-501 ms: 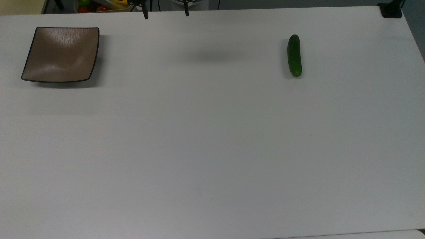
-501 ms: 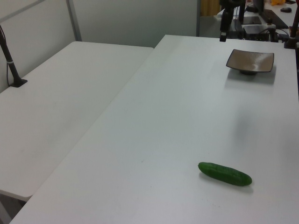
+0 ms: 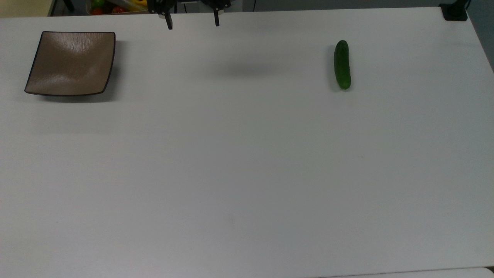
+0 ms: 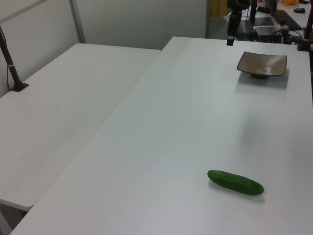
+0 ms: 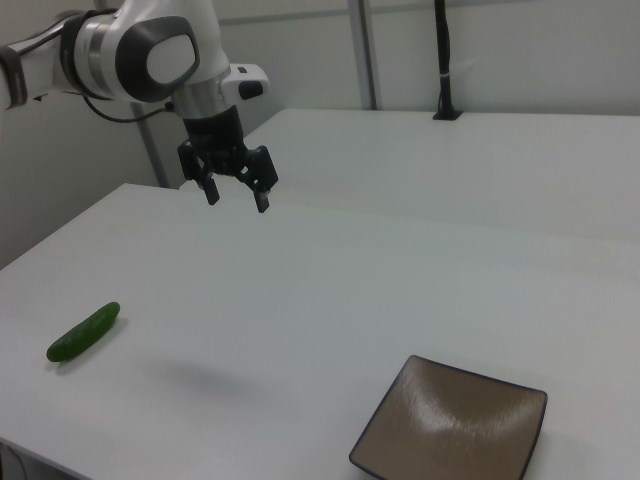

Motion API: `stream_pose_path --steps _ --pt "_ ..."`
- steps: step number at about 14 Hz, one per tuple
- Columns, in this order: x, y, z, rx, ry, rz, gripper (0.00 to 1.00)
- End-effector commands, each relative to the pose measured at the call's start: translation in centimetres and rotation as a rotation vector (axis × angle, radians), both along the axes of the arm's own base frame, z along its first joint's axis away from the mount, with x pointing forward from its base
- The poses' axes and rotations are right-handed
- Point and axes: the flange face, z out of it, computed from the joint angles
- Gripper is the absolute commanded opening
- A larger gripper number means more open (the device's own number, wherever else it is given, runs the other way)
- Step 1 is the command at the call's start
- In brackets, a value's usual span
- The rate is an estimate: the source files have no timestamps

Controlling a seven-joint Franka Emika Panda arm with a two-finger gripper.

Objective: Cucumber placed on a ceramic plate
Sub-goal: 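Move the open gripper across the table toward the green cucumber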

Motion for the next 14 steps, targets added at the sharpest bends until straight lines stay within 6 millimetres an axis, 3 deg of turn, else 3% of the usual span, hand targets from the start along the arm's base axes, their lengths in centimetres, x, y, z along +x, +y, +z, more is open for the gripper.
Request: stream_pose_path --steps 1,9,12,13,14 --pt "0.2 0.1 0.2 0.006 -0.016 0.007 1.0" --pt "-0.5 1.0 -0.8 -0.002 0.031 0.028 1.0" --pt "-1.2 5.4 -0.6 0.0 0.052 0.084 1.0" --pt "-2.0 9.1 -0.5 -0.003 0.057 0.1 1.0" --pt "-2.4 11.5 -0.2 -0.004 0.052 0.096 1.0"
